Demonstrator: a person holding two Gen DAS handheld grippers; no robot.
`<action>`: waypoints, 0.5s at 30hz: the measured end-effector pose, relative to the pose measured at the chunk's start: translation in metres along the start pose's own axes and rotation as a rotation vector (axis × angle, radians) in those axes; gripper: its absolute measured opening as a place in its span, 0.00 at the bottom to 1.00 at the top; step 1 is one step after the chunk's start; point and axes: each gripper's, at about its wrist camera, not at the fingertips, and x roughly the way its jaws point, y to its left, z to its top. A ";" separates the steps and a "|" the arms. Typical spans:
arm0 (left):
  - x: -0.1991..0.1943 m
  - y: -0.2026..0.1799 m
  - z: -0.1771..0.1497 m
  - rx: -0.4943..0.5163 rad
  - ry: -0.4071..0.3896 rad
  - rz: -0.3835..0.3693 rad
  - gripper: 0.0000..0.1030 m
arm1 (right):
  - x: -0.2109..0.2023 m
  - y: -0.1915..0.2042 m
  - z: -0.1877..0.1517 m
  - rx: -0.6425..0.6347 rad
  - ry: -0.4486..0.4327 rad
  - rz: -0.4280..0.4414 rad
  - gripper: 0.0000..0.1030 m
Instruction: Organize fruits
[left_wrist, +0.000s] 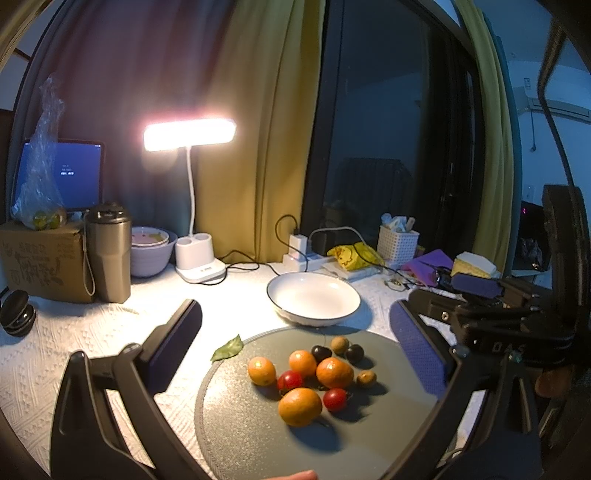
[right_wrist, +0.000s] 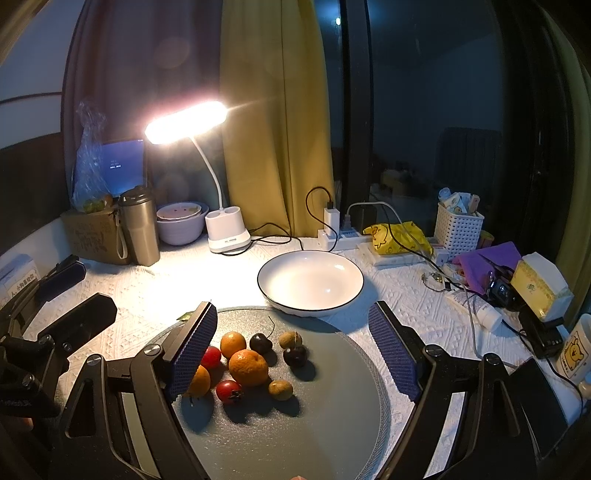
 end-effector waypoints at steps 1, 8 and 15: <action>-0.001 0.000 0.000 0.000 -0.001 0.000 0.99 | 0.001 -0.001 -0.001 0.001 0.000 0.000 0.84; 0.000 0.000 0.001 -0.001 0.001 0.000 0.99 | 0.001 -0.001 0.000 0.001 0.002 0.000 0.84; 0.001 -0.001 -0.001 0.001 0.008 -0.002 0.99 | 0.002 0.000 -0.001 0.001 0.005 0.001 0.84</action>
